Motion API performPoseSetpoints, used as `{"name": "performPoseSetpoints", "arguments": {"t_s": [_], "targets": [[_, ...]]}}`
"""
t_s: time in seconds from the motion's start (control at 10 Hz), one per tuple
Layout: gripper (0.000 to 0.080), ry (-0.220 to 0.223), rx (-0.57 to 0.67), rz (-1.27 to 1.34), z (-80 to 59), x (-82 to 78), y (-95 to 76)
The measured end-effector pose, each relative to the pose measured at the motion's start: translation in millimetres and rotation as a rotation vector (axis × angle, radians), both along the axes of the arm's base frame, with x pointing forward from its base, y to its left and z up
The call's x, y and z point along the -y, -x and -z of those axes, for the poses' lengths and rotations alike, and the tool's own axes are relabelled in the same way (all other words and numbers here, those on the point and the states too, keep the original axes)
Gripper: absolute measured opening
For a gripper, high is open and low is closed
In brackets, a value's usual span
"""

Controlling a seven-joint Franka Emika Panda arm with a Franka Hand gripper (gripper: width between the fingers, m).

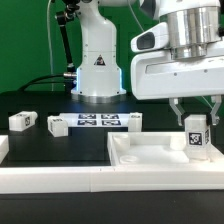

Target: Assemble square table

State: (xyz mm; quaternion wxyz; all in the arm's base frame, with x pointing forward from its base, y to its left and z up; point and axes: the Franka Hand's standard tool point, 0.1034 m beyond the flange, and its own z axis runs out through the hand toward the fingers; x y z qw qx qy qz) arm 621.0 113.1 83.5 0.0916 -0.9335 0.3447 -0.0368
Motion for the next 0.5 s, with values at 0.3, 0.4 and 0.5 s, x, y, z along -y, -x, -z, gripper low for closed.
{"name": "performPoseSetpoints", "arguments": {"t_s": [0.3, 0.4, 0.5], "targets": [[0.0291, -0.06, -0.043, 0.232, 0.2, -1.4, 1.1], [0.0291, -0.07, -0.051, 0.276, 0.1, -1.7, 1.2], [0.0291, -0.087, -0.066, 0.358, 0.2, -2.8, 1.5]]}}
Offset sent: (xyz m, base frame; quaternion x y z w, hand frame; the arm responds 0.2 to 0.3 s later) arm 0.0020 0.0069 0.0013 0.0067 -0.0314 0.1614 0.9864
